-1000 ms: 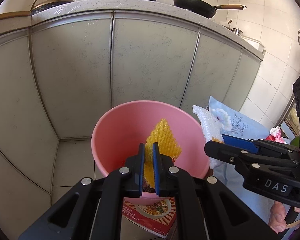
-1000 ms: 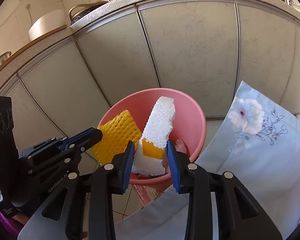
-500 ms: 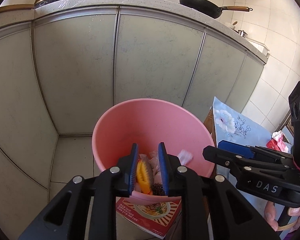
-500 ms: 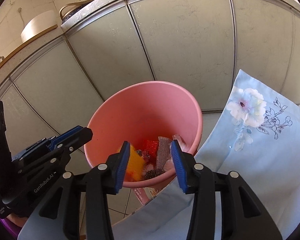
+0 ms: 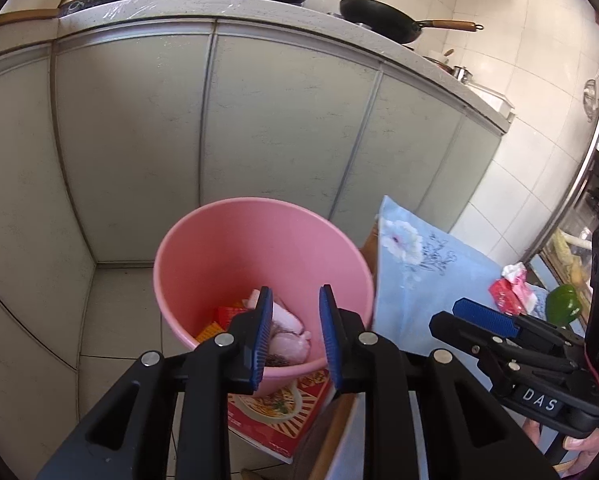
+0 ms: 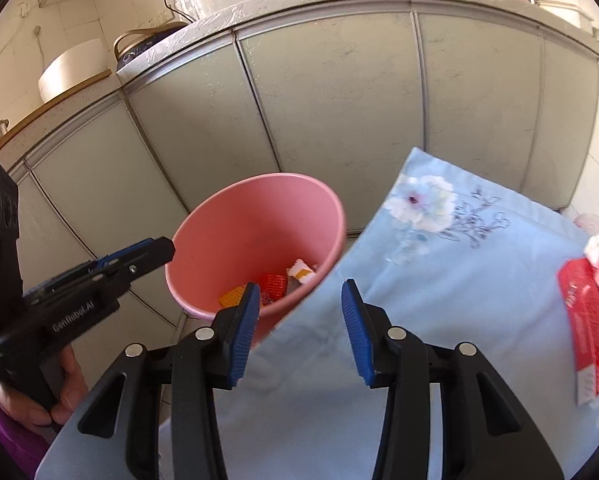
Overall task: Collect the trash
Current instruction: 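Open both grippers to drop the sponge and foam block into the bin, then move both grippers back over the red toothpaste box on the table, then grasp the red toothpaste box with the left gripper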
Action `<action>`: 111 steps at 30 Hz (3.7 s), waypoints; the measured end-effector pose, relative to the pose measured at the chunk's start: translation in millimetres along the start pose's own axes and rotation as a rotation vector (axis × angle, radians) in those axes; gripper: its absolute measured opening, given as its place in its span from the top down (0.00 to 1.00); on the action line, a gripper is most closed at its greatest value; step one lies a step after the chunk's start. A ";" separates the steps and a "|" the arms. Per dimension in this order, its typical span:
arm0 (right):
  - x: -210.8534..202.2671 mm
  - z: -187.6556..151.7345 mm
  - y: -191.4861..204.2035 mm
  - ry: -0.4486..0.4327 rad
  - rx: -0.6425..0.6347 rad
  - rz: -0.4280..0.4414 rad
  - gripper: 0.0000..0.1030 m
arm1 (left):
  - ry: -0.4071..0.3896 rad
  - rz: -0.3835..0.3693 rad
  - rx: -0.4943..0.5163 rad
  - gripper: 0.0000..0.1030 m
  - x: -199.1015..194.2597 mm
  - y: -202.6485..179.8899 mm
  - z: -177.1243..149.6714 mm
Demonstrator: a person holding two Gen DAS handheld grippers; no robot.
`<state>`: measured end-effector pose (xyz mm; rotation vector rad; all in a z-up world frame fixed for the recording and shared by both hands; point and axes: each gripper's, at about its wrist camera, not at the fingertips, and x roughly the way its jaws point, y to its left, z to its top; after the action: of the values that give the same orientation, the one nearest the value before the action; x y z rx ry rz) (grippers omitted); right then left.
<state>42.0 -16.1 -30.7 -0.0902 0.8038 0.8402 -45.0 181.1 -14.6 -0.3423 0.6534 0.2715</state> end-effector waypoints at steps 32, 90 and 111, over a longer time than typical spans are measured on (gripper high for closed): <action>-126.7 -86.0 -144.0 -0.092 0.284 -0.308 0.58 | 0.172 -0.208 0.249 0.66 -11.0 -160.7 -43.9; -73.0 -108.5 -114.5 0.092 0.179 -0.077 0.64 | 0.435 -0.330 -0.067 0.63 70.6 -190.1 -40.0; -91.4 -138.9 -89.5 0.094 0.128 -0.118 0.64 | 0.535 -0.082 0.097 0.63 96.4 -245.1 -62.1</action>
<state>-15.5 -186.4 -88.6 -0.0636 0.9302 0.6756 80.6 -52.8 -66.8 -0.3498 1.1716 0.0648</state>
